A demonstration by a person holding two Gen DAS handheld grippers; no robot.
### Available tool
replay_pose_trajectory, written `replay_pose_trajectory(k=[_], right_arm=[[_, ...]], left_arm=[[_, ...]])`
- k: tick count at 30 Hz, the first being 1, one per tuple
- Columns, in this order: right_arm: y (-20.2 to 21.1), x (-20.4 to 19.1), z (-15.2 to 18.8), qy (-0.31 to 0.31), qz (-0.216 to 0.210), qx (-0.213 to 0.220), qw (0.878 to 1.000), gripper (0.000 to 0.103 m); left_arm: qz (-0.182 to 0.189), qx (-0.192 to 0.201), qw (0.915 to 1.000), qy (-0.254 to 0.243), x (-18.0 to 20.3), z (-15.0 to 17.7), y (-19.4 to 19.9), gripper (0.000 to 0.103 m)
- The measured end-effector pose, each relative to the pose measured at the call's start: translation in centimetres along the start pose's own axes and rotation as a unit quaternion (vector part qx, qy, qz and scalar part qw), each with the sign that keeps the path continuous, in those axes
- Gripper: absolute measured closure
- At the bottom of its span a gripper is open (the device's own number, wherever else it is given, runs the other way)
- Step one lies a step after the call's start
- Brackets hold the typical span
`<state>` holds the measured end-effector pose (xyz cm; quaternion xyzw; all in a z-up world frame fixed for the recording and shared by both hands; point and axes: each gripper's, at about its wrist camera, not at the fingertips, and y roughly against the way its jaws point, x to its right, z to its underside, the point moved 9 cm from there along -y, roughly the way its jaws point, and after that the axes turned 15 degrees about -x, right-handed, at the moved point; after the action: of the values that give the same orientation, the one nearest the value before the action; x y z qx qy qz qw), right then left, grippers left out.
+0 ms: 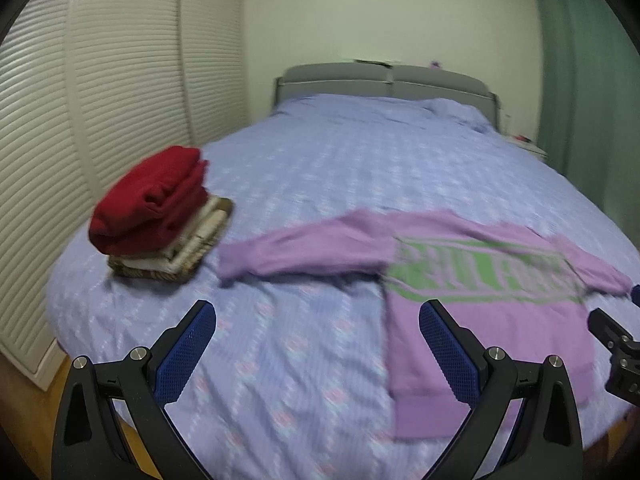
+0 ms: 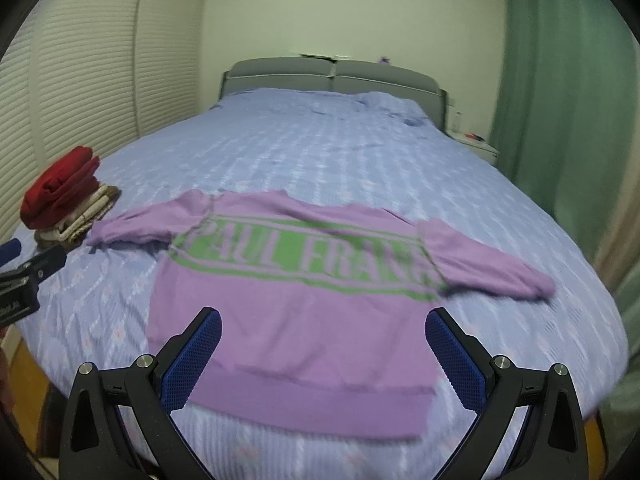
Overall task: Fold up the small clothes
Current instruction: 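Grasp the sweatshirt sleeve cuff with the left gripper and lift it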
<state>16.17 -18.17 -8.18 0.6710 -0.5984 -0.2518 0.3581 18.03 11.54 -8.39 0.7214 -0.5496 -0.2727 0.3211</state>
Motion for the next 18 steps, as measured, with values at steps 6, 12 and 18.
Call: replay_pose_trajectory(k=[6, 12, 18], right_arm=[[-3.6, -4.1, -5.1, 0.033, -0.022, 0.003, 0.999, 0.0], [-7.4, -7.3, -8.6, 0.027, -0.037, -0.006, 0.999, 0.0], [-10.9, -10.7, -9.6, 0.028, -0.059, -0.032, 0.997, 0.0]], left_arm=[[-0.02, -0.013, 0.9988, 0.042, -4.3, -2.7, -4.2, 0.0], [0.003, -0.038, 0.9954, 0.088, -7.7, -3.4, -8.3, 0.0], [0.079, -0.073, 0.9774, 0.182, -10.7, -3.6, -13.9, 0.008]])
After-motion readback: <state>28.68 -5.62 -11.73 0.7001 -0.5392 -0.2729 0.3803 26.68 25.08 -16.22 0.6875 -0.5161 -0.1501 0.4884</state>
